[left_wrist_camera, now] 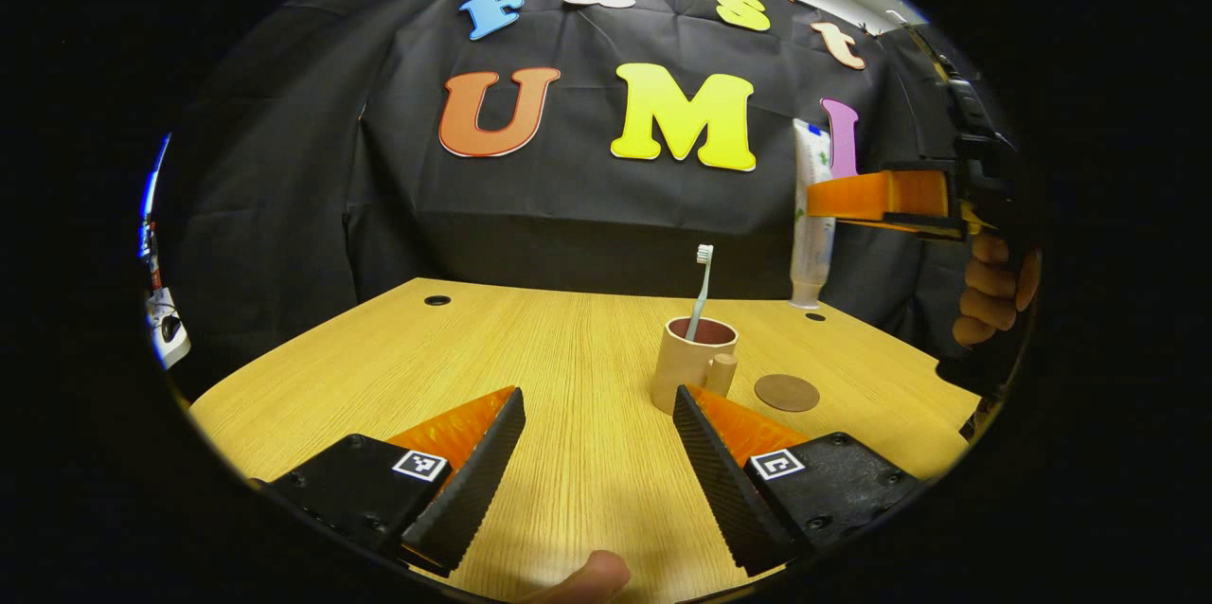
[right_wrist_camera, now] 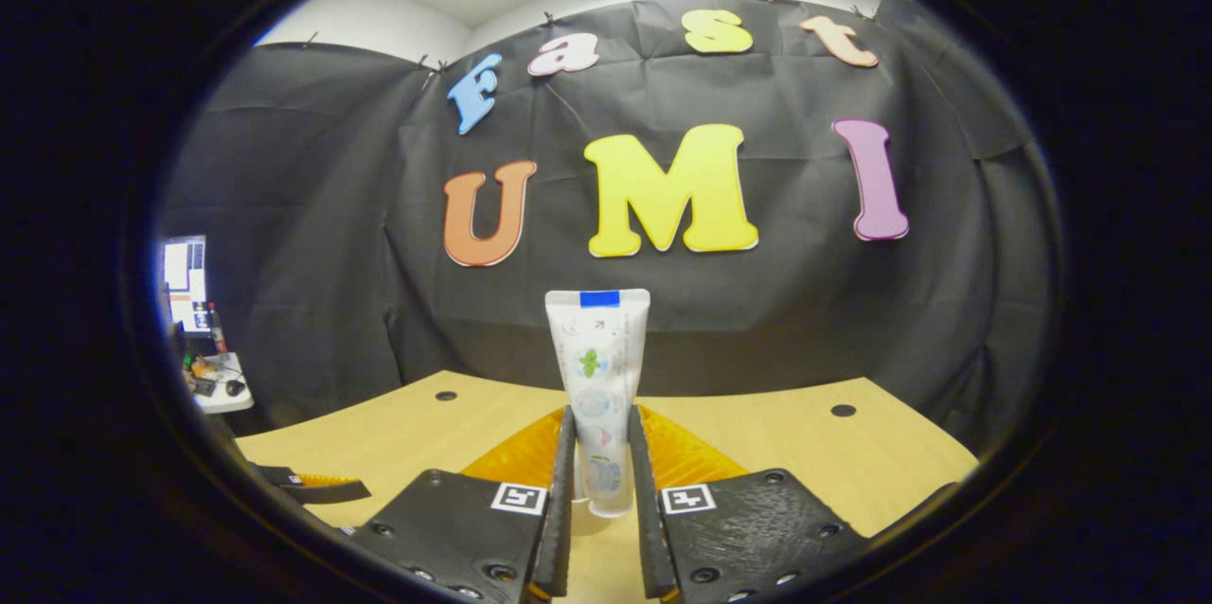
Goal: Put the toothbrush and toothpaste on the desktop into the cup, then pick up the cup and place it on the coaster on the desktop.
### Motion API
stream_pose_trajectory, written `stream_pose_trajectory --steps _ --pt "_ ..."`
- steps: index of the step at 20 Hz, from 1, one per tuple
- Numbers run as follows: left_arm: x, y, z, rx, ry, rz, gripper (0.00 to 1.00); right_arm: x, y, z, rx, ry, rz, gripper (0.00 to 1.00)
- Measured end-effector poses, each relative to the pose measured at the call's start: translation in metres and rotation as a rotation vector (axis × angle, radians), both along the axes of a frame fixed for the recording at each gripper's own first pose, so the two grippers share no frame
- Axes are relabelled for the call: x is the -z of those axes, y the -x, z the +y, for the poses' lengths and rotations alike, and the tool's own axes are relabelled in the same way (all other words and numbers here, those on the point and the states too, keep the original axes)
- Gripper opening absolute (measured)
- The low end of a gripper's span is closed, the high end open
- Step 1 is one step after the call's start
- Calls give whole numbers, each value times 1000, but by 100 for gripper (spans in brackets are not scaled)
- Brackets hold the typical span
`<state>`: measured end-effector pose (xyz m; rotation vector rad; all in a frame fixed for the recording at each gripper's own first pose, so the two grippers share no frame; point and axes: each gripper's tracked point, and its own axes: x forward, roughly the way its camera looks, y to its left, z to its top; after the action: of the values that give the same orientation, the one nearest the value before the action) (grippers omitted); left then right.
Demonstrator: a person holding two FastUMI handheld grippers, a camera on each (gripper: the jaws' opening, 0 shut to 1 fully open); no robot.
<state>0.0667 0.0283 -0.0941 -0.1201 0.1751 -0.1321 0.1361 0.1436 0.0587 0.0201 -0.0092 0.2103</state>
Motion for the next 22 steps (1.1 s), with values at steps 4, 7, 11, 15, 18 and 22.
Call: stream_pose_trajectory --steps 4,7,11,15,18,22 --pt "5 0 5 1 10 10 100 8 -25 25 -34 0 37 29" --pt "9 -2 10 -5 11 13 100 13 -41 40 -42 16 47 29" --pt "11 -3 13 -6 12 15 100 21 -52 50 -49 23 74 29" --pt "8 -2 12 9 11 -1 100 21 -55 54 -55 22 71 31" --pt "10 -3 9 15 8 6 100 1 -48 48 -30 34 -2 59" --pt "11 -3 6 14 10 17 100 -26 -31 36 12 56 -97 98"
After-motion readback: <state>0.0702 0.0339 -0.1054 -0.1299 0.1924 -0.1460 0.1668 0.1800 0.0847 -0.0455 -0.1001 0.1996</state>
